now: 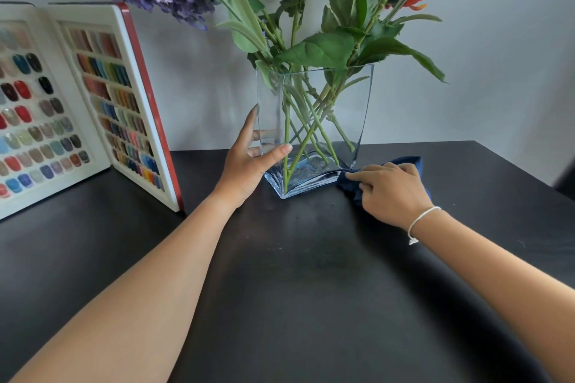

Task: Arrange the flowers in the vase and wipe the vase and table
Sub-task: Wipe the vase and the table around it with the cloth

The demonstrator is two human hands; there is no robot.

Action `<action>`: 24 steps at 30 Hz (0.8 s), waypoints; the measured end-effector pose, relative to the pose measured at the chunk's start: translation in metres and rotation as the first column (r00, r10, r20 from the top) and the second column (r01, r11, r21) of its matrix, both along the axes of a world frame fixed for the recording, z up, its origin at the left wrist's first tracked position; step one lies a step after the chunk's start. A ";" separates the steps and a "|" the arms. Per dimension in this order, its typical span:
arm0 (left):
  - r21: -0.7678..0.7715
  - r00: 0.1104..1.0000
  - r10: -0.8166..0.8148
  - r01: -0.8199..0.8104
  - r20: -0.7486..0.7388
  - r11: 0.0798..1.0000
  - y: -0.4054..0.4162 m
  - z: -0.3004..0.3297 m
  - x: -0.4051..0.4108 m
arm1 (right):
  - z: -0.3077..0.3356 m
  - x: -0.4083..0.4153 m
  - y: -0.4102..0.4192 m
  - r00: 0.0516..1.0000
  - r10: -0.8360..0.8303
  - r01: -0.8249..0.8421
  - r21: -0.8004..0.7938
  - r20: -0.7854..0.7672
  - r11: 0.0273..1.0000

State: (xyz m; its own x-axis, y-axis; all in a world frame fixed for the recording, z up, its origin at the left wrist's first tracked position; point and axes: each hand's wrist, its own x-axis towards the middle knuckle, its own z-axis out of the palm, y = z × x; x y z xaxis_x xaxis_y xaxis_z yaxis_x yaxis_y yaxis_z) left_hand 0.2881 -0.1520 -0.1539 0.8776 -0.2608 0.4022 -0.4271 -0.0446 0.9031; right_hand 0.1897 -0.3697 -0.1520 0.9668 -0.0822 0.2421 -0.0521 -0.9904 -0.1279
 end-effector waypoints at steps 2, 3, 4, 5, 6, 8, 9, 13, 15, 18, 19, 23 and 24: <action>-0.007 1.000 -0.003 0.003 -0.007 1.000 -0.001 -0.001 0.000 | -0.003 0.000 0.003 1.000 0.019 -0.019 0.002 0.017 1.000; -0.010 1.000 -0.002 0.002 -0.007 1.000 -0.002 -0.001 0.000 | -0.004 -0.001 0.006 0.999 0.036 -0.036 0.002 0.025 0.999; -0.012 1.000 -0.002 0.002 -0.007 1.000 -0.002 -0.001 0.000 | -0.004 -0.002 0.010 0.998 0.055 -0.055 0.004 0.030 0.999; -0.015 1.000 -0.001 0.000 -0.007 1.000 -0.002 -0.001 -0.001 | -0.004 -0.003 0.015 0.997 0.076 -0.076 0.004 0.035 0.997; -0.017 1.000 0.000 0.000 -0.011 1.000 -0.002 -0.001 -0.001 | -0.004 -0.005 0.022 0.994 0.099 -0.099 0.003 0.040 0.995; -0.017 1.000 0.000 -0.001 -0.023 1.000 -0.002 0.000 -0.003 | -0.005 -0.009 0.042 0.987 0.151 -0.151 0.007 0.060 0.988; -0.014 1.000 0.002 -0.002 -0.025 1.000 -0.002 0.001 -0.004 | -0.007 -0.011 0.052 0.980 0.182 -0.184 0.014 0.076 0.983; -0.014 1.000 -0.012 0.011 -0.025 1.000 0.000 0.001 -0.003 | -0.010 -0.017 0.074 0.965 0.241 -0.245 0.032 0.101 0.969; -0.016 1.000 -0.013 0.012 -0.020 1.000 0.000 0.000 -0.002 | -0.010 -0.016 0.071 0.965 0.249 -0.252 0.032 0.082 0.967; -0.010 1.000 -0.016 0.016 -0.012 1.000 0.002 -0.002 0.001 | -0.006 -0.012 0.058 0.970 0.238 -0.240 0.040 0.047 0.970; -0.009 1.000 -0.020 0.020 -0.009 1.000 0.002 -0.002 0.002 | -0.006 -0.011 0.053 0.974 0.223 -0.225 0.038 0.046 0.974; -0.020 0.999 -0.039 0.039 0.001 0.999 0.001 -0.003 0.003 | -0.007 -0.008 0.030 0.989 0.127 -0.128 0.016 0.076 0.992; -0.020 0.999 -0.039 0.039 -0.001 0.999 0.001 -0.002 0.003 | -0.008 -0.008 0.026 0.989 0.109 -0.111 0.022 0.098 0.994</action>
